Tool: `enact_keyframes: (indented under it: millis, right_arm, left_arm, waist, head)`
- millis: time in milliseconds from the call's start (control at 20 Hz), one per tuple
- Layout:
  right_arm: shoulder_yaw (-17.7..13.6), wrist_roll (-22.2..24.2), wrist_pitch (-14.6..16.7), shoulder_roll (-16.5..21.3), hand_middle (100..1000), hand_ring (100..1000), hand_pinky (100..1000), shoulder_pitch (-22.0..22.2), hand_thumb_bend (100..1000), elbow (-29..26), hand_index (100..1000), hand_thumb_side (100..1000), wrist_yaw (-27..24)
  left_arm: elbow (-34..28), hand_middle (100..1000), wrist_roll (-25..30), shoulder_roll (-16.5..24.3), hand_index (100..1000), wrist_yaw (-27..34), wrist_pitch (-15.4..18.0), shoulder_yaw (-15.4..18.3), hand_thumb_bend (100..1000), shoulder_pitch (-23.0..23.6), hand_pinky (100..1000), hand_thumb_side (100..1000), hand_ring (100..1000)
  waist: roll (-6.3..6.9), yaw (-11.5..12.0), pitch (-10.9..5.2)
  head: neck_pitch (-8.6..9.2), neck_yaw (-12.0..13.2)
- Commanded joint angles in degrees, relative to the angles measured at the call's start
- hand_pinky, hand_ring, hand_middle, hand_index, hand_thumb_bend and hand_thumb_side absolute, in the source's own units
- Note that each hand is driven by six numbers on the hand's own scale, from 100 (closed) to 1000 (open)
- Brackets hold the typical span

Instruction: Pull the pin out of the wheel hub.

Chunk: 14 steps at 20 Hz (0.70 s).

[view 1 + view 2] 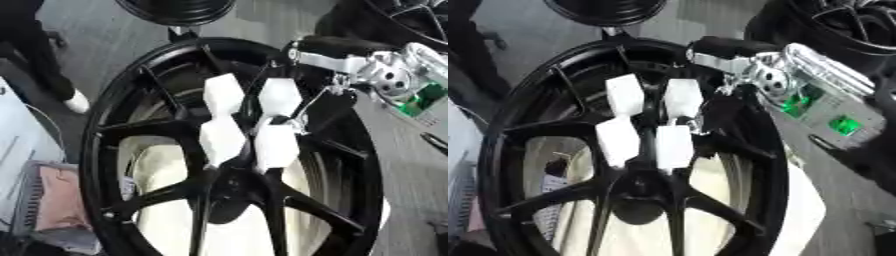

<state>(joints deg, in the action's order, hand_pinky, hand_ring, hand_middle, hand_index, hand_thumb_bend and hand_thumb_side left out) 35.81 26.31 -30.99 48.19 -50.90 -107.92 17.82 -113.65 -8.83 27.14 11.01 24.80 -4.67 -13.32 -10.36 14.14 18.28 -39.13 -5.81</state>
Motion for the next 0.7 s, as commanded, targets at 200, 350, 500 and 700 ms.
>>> enact_keyframes:
  millis: [200, 350, 500, 700]
  right_arm:
    - [-1.67, -2.62, -0.01, 1.29, 460, 631, 754, -1.36, 167, -1.27, 600, 100, -0.57]
    - [-1.88, -3.07, 0.04, 1.70, 442, 626, 758, -1.81, 166, -1.75, 582, 100, -0.38]
    - [-2.15, -2.96, 0.10, 2.21, 436, 625, 759, -2.26, 167, -2.29, 577, 100, 0.05]
    - [-2.64, -2.95, 0.19, 2.75, 418, 624, 768, -2.74, 184, -2.88, 562, 100, 0.49]
  left_arm:
    - [-0.95, 619, -0.16, 0.58, 800, -0.25, -0.23, 0.62, 100, -0.16, 778, 734, 625]
    - [-0.95, 619, -0.20, 0.60, 800, -0.24, -0.28, 0.63, 100, -0.12, 778, 733, 625]
    - [-0.95, 619, -0.21, 0.65, 800, -0.19, -0.26, 0.66, 100, -0.11, 778, 733, 625]
    - [-0.95, 620, -0.23, 0.73, 800, -0.13, -0.27, 0.69, 100, -0.02, 779, 732, 626]
  waist:
    - [0.69, -0.06, -1.20]
    - [0.70, -0.08, -1.34]
    - [0.71, -0.11, -1.47]
    - [0.74, -0.38, -1.79]
  head:
    - [0.83, -0.24]
    - [0.77, -0.24]
    - [0.71, -0.23]
    - [0.56, -0.19]
